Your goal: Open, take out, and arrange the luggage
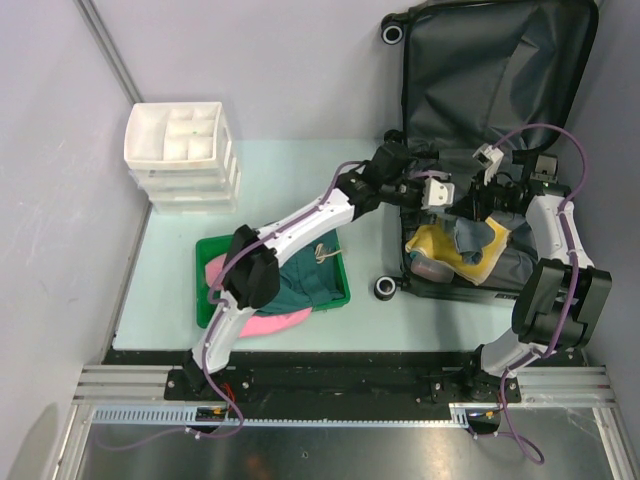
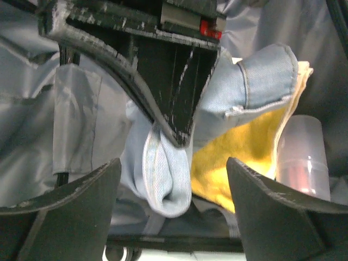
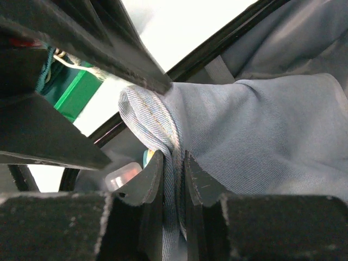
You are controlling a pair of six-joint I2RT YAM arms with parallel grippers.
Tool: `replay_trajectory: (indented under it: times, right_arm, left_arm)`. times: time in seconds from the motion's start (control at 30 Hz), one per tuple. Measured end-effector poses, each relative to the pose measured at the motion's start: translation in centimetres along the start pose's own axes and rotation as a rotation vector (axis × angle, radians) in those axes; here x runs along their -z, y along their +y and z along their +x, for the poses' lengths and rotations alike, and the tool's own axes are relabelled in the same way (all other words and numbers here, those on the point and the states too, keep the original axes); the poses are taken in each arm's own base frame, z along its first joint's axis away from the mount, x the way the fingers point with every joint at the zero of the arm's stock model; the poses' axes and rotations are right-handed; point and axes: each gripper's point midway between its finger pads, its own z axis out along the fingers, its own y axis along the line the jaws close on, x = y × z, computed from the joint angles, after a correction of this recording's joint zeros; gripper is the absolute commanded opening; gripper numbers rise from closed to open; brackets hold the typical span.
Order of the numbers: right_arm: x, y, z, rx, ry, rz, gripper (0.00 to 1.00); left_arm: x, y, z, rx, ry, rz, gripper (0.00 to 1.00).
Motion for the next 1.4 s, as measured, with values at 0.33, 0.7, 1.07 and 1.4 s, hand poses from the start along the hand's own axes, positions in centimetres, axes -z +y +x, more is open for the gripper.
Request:
replay_trajectory:
  times: [0.33, 0.7, 1.07, 1.4]
  right_arm:
    - [1.1, 1.8, 0.5, 0.038, 0.013, -0.045, 0.17]
    - [2.7, 3.8, 1.7, 0.029, 0.056, -0.015, 1.0]
    - [0.6, 2.9, 8.3, 0.043, 0.21, 0.159, 0.99]
    - [3.0, -1.3, 8.2, 0.127, 0.23, 0.348, 0.36]
  left_arm:
    - [-1.9, -0.3, 0.0, 0.012, 0.012, -0.022, 0.0]
    - [-1.5, -1.4, 1.6, 0.078, 0.054, -0.01, 0.0]
    - [-1.1, -1.2, 1.6, 0.112, 0.06, -0.019, 0.0]
    - [-0.6, -1.0, 2.2, 0.128, 0.067, -0.025, 0.0]
